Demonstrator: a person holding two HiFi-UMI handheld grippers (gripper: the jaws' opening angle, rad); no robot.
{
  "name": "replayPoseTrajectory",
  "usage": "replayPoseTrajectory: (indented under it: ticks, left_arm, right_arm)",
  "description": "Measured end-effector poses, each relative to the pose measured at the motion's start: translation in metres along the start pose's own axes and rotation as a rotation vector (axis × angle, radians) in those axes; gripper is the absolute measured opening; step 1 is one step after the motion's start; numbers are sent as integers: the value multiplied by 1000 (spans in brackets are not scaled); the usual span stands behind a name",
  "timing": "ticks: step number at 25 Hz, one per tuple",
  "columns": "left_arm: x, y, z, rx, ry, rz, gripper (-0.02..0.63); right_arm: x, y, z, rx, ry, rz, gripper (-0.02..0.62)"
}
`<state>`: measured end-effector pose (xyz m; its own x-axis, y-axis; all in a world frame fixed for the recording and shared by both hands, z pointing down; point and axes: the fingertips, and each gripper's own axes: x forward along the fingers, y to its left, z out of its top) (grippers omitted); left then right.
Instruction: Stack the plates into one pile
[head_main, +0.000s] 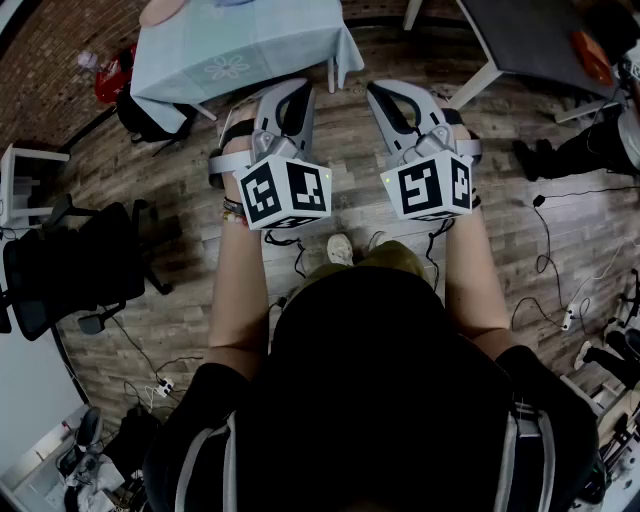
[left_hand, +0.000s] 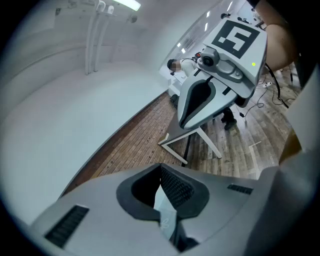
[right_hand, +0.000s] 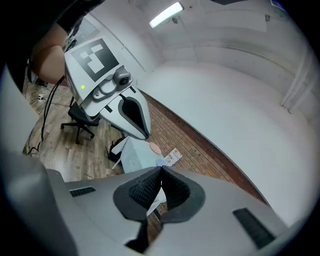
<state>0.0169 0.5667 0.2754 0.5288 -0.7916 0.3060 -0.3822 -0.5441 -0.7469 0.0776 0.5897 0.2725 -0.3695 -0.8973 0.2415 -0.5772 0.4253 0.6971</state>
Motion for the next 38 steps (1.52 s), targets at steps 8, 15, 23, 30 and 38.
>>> replayPoseTrajectory:
  ticks: [8,15,23,30,38]
  left_arm:
    - [-2,-2,-2,1,-10,-7,23]
    - [-2,-2,-4,-1,-7,-5,23]
    - [-5,6,-13,3,-3,-7,23]
    - [-6,11,-17,-6,-12,-12,23]
    - [-5,20,-23,-5,-21,-13,23]
  right_arm:
    - [3,4,3,-4,2,9,35]
    - [4,2,3,17,-9,4,35]
    - [14,8,14,12,-19,18,35]
    - [20,8,18,9,-18,10,35]
    - [26,7,18,7,3,2,35]
